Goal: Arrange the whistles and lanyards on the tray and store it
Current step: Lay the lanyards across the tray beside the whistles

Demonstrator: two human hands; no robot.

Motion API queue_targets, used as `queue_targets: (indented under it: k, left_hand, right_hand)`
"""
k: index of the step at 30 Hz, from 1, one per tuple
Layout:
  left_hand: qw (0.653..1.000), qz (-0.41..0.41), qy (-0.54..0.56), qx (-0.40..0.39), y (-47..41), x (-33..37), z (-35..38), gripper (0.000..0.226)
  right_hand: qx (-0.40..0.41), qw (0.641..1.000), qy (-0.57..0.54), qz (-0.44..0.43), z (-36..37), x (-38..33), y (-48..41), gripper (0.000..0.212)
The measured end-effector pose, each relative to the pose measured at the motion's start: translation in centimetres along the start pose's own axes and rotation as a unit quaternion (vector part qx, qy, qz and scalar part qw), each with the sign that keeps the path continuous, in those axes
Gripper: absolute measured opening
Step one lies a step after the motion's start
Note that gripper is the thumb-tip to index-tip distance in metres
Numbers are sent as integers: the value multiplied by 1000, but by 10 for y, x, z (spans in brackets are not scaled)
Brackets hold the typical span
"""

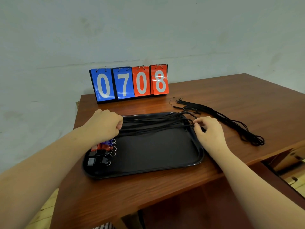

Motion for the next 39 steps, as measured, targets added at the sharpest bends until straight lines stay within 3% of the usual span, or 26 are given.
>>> queue_targets:
  k: [5, 10, 16, 20, 24, 29, 34, 39]
  left_hand:
    - [999, 33, 22, 13, -12, 27, -17, 11]
    - [991, 79, 112, 8, -38, 73, -39, 3]
    - [973, 88, 212, 4, -97, 122, -55, 16]
    - [976, 82, 198, -35, -131, 150, -51, 43]
    - [958, 83, 264, -74, -152, 175, -49, 38]
    - [956, 77, 253, -125, -170, 197, -44, 37]
    - [968, 52, 230, -91, -192, 199, -39, 45]
    - [963, 21, 266, 22, -198, 192, -48, 25]
  right_hand:
    - [26, 1000, -10, -6, -2, 0, 0, 10]
    - [61, 997, -26, 25, -15, 13, -9, 13]
    - [76, 995, -14, 62, -30, 31, -44, 20]
    - [96, 995, -10, 39, -24, 37, -51, 22]
    - [162, 985, -40, 41, -27, 48, -45, 21]
    - [146, 986, -47, 57, -25, 48, -47, 21]
    - [146, 985, -66, 70, -25, 53, -48, 22]
    - [145, 985, -68, 69, -25, 53, -47, 22]
Point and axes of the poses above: each hand's wrist, its own y-axis away from the middle knuckle, its own z-axis out of the palm, x = y × z, the point moved 5 cm from there along -y, towards the middle knuckle, and after that the axes turned 10 degrees about -x, right-handed, at the moved point
